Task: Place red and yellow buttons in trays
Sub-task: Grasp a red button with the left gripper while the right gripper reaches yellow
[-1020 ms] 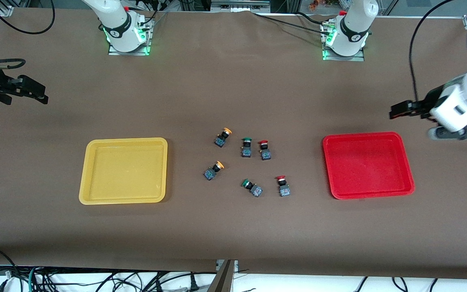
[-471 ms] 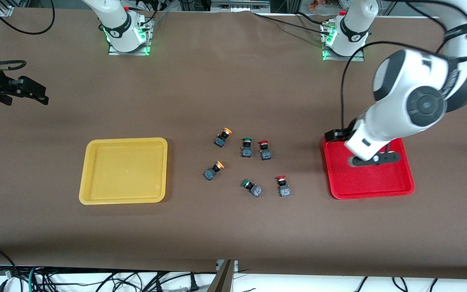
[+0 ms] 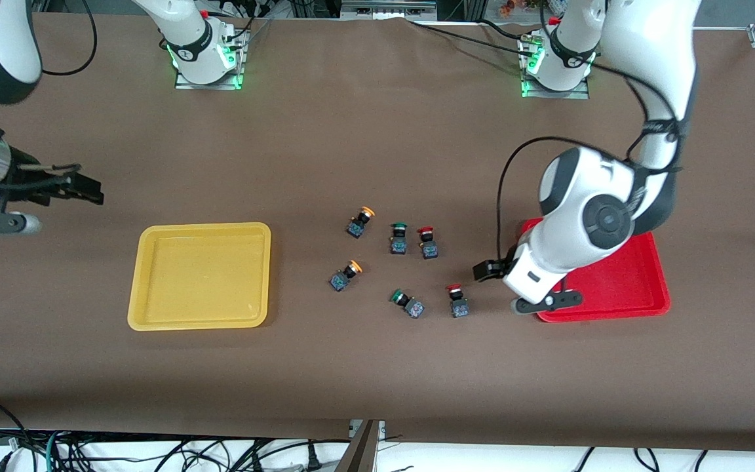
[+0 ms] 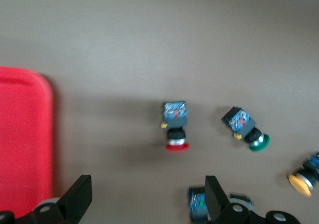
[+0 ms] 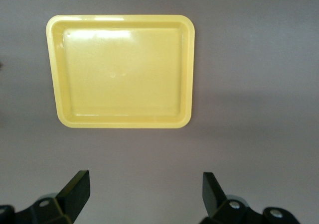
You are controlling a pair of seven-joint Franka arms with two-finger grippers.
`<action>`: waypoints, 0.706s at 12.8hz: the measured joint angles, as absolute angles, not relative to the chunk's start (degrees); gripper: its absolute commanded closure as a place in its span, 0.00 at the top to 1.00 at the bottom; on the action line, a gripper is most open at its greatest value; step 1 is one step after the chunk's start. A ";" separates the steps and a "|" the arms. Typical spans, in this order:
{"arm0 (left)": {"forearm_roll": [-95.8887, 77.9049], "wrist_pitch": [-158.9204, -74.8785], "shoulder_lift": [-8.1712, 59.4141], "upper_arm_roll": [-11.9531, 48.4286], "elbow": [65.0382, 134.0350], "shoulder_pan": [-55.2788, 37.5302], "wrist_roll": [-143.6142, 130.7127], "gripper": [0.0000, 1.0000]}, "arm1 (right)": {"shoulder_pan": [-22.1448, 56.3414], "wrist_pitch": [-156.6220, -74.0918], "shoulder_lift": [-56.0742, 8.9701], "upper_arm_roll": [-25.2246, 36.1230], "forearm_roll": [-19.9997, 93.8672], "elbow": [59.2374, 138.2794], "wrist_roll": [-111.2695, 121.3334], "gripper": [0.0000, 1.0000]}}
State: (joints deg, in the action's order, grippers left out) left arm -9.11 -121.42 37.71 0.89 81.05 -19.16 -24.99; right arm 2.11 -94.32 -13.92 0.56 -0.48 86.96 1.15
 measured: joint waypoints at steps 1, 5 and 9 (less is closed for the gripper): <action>-9.11 -124.78 40.38 0.88 80.56 -19.88 -25.66 1.00 | 3.21 -96.19 -15.83 0.27 -0.46 87.01 0.07 1.00; -9.11 -131.45 49.11 0.77 78.19 -21.66 -26.74 1.00 | 12.67 -109.15 -25.13 -0.50 -0.41 87.02 -21.13 1.00; -9.11 -132.97 51.88 0.62 77.31 -22.55 -26.76 0.87 | 23.03 -120.60 -32.17 -0.70 -0.41 86.92 -47.99 1.00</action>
